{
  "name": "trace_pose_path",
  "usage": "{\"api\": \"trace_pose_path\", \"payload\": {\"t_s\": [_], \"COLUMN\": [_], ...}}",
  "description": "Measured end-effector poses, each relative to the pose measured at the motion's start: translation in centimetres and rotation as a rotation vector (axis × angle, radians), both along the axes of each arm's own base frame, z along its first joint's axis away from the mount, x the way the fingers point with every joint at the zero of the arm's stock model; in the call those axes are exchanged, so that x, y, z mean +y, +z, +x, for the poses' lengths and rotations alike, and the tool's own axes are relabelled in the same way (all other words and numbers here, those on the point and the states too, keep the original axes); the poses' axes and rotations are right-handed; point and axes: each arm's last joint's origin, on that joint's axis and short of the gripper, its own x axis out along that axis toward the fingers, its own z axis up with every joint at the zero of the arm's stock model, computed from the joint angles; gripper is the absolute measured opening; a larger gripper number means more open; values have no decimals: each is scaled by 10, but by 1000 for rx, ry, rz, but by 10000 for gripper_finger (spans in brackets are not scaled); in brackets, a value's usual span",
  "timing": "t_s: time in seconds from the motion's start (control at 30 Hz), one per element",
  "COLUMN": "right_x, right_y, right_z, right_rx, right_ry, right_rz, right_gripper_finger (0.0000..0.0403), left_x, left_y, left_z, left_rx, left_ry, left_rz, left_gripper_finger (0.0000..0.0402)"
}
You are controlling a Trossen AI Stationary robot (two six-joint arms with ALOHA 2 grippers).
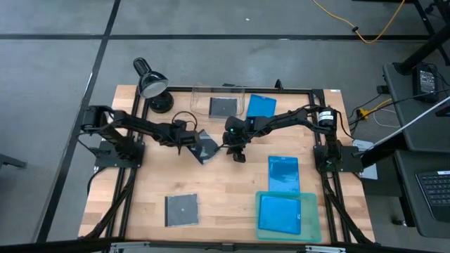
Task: Pick & place jewel cases by type
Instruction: Put the top black cd case into the transparent bin
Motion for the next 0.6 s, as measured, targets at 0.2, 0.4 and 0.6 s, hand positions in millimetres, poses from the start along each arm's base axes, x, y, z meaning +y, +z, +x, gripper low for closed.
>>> {"api": "trace_pose_path", "payload": {"t_s": [0.2,0.4,0.6], "right_x": [1,2,1], "right_y": [-1,-3,-3], "right_z": [-4,-8,-8], "right_rx": [47,84,76], "right_ry": [-13,-6,12], "right_rz": [26,37,25], "right_gripper_finger": [7,7,7], "left_x": [-29,-56,-66], "left_y": [4,1,1], "left_z": [17,26,21], "left_rx": [-213,-330,-295], "left_ry": [-27,-16,-21], "left_rz": [-138,-190,-191], "left_gripper_finger": [1,2,3]}}
